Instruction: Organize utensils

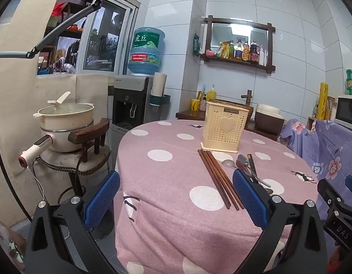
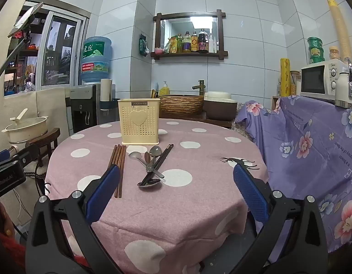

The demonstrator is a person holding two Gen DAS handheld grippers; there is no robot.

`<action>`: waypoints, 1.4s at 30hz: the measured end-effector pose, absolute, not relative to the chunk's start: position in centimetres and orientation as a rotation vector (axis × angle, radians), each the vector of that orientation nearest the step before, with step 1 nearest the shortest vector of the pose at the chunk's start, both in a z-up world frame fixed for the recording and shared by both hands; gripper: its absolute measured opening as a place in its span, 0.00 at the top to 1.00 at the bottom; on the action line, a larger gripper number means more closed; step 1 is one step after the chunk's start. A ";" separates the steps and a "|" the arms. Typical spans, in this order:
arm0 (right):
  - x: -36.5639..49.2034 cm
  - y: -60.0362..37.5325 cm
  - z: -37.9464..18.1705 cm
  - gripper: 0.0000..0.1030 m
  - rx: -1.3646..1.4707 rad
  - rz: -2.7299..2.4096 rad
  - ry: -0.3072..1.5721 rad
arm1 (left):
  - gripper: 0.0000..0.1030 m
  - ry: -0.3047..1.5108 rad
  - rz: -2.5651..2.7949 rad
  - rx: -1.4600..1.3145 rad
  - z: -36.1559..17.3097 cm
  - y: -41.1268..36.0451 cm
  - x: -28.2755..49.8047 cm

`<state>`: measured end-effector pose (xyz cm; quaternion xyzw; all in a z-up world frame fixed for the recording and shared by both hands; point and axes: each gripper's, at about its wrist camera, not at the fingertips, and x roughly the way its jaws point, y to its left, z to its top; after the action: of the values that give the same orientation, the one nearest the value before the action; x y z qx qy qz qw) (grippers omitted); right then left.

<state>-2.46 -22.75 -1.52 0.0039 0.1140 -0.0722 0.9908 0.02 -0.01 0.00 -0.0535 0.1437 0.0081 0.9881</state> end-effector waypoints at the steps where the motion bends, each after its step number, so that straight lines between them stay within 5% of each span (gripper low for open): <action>1: -2.5 -22.7 -1.5 0.05 0.007 -0.145 0.229 | 0.05 0.288 0.018 -0.108 0.0 0.0 0.0; 42: -2.7 -22.8 -1.8 0.05 0.006 -0.143 0.241 | 0.05 0.314 0.028 -0.121 -1.6 1.7 0.1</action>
<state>-2.75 -22.83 -1.83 0.0028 0.1202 -0.0712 0.9902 0.06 1.74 -1.57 -0.0603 0.1562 0.0138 0.9858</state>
